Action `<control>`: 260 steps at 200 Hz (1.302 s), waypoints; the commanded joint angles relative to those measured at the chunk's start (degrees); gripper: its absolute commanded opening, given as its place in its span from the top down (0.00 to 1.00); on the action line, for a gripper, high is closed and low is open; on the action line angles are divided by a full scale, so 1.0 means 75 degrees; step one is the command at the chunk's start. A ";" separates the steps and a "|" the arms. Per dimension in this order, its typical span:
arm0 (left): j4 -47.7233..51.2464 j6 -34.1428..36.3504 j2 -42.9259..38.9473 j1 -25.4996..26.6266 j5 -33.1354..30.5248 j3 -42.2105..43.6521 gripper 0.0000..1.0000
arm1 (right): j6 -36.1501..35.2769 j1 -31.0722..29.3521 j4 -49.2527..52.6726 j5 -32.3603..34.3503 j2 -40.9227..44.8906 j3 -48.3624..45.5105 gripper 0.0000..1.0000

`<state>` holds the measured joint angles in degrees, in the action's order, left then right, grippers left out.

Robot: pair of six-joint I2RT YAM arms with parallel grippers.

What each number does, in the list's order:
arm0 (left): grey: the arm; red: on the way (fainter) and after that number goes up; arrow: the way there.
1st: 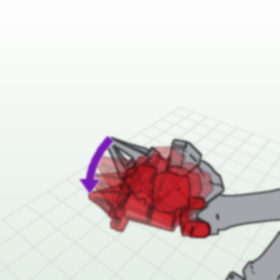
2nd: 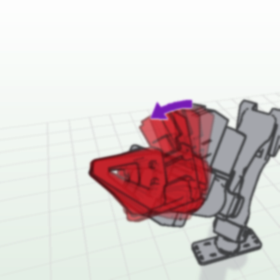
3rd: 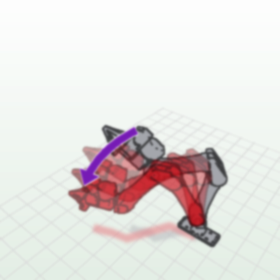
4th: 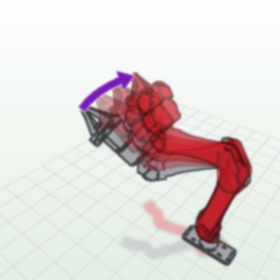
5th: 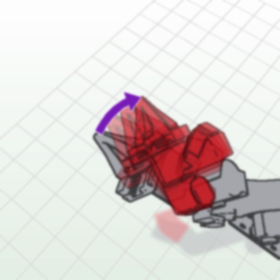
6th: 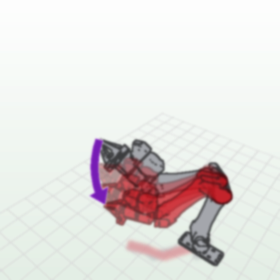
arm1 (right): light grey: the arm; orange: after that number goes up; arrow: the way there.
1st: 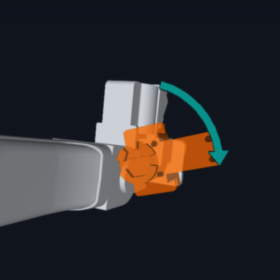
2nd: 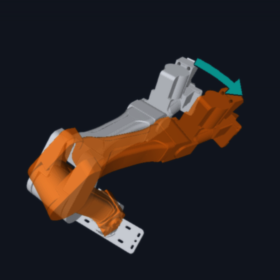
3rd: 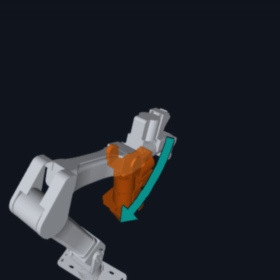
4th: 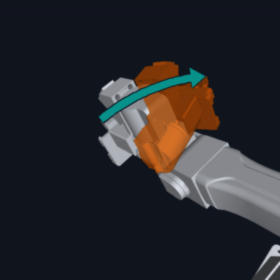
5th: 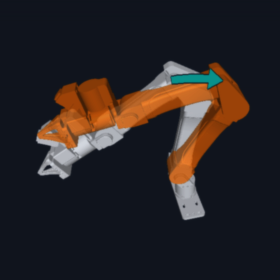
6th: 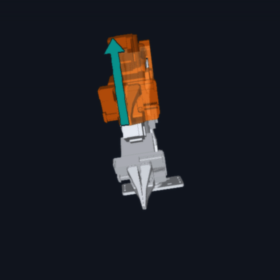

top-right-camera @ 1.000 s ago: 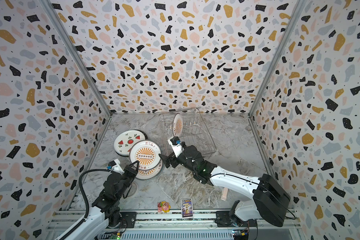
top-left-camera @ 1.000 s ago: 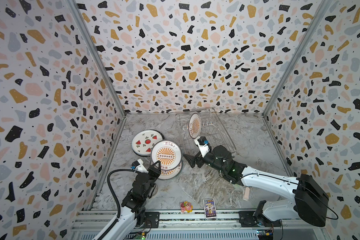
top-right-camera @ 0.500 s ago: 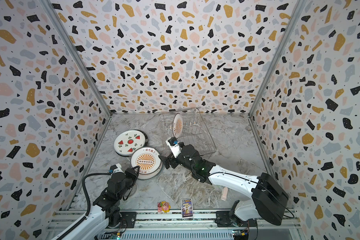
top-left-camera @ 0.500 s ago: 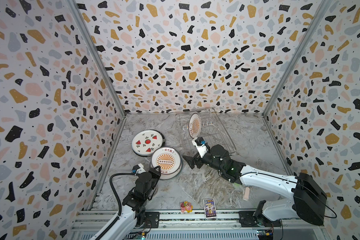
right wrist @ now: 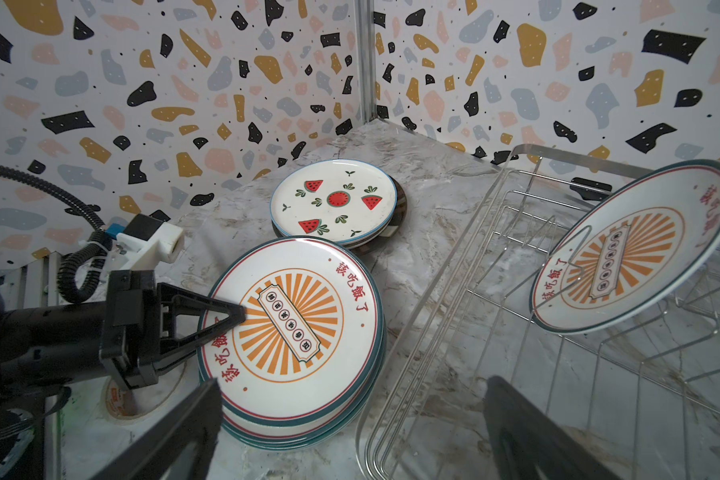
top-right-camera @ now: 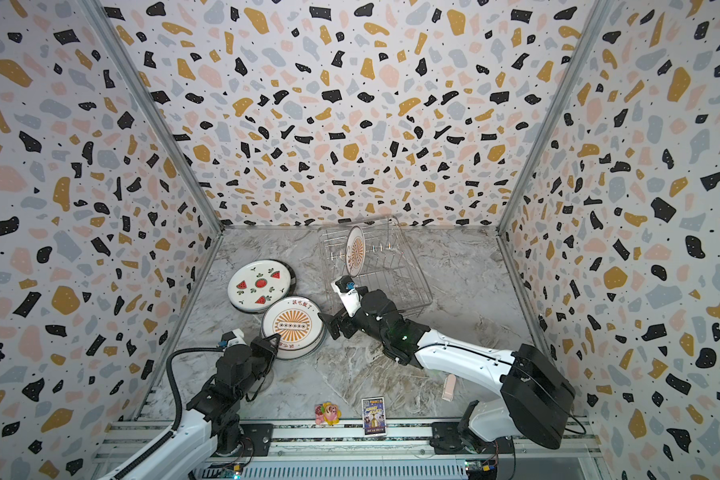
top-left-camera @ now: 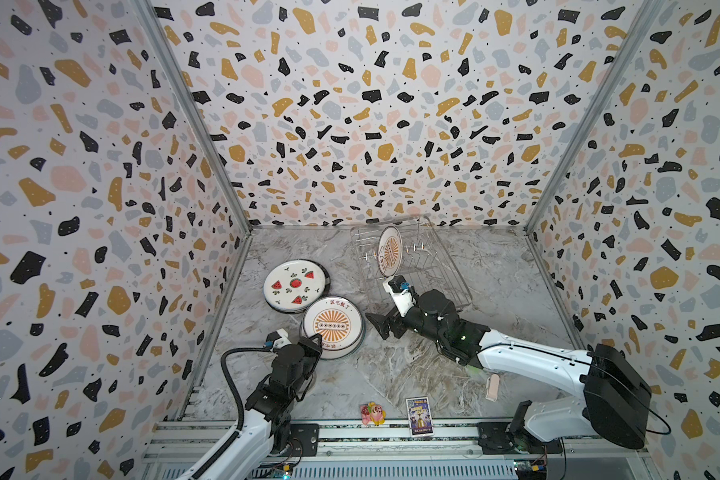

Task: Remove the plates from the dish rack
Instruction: 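Lower the sunburst plate onto the sunburst stack with left while right draws back, then set the plate flat and open the left gripper while right reaches the rack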

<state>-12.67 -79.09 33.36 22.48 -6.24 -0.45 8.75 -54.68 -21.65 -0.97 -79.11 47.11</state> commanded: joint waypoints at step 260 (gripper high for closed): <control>0.0681 0.1151 0.0211 -0.0031 -0.2131 -0.0608 0.30 | 0.0121 -0.0025 -0.0348 0.0276 0.0703 -0.0436 0.01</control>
<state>-10.15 -73.03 35.59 22.46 -17.30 -2.76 9.96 -54.72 -23.94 0.51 -73.78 43.53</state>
